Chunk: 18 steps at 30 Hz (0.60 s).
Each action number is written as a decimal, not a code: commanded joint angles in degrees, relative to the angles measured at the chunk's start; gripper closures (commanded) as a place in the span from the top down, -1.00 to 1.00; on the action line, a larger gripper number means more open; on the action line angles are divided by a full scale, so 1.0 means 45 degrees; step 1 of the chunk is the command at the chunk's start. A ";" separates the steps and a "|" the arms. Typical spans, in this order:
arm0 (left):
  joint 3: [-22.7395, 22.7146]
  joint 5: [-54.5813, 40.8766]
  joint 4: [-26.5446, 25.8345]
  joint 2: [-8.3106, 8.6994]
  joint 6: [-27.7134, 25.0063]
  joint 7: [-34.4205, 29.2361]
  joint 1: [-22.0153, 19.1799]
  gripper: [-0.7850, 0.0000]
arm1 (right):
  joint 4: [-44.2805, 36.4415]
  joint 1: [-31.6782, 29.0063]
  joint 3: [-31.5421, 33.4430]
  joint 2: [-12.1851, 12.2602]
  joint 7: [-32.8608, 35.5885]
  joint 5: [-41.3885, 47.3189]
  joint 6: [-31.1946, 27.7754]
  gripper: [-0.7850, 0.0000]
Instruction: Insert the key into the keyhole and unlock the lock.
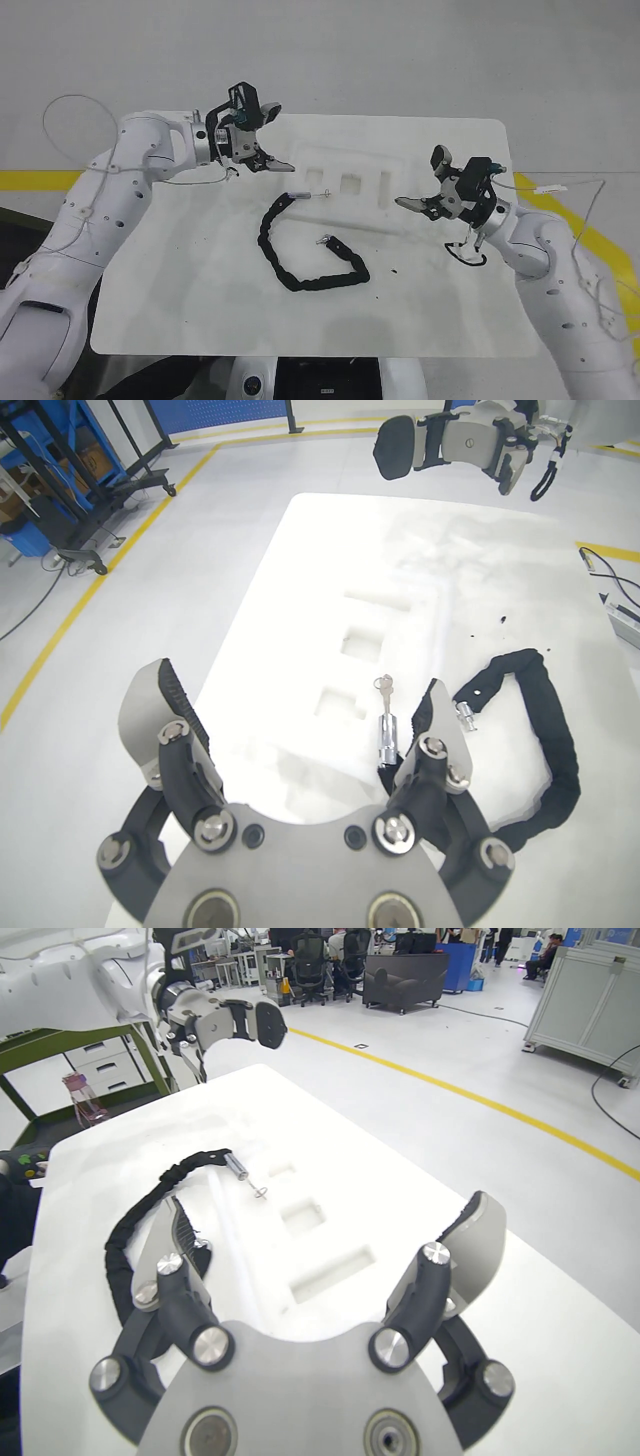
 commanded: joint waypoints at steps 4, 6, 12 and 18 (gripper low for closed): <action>-0.0220 0.1265 0.1112 -0.0073 -0.0269 0.1655 -0.0555 1.00 | 0.1176 0.0917 0.0060 -0.0012 -0.0525 -0.0551 -0.0069 1.00; -0.0264 0.1745 0.1424 -0.0091 -0.0388 0.2157 -0.0732 1.00 | 0.1584 0.1266 0.0089 -0.0014 -0.0772 -0.0873 -0.0009 1.00; -0.0620 0.2597 0.2352 -0.0042 -0.0402 0.3521 -0.0933 1.00 | 0.2260 0.1898 0.0327 0.0030 -0.1153 -0.1534 0.0169 1.00; -0.0717 0.2915 0.2620 -0.0017 -0.0535 0.4079 -0.0843 1.00 | 0.2383 0.2190 0.0653 0.0108 -0.1033 -0.1886 0.0443 1.00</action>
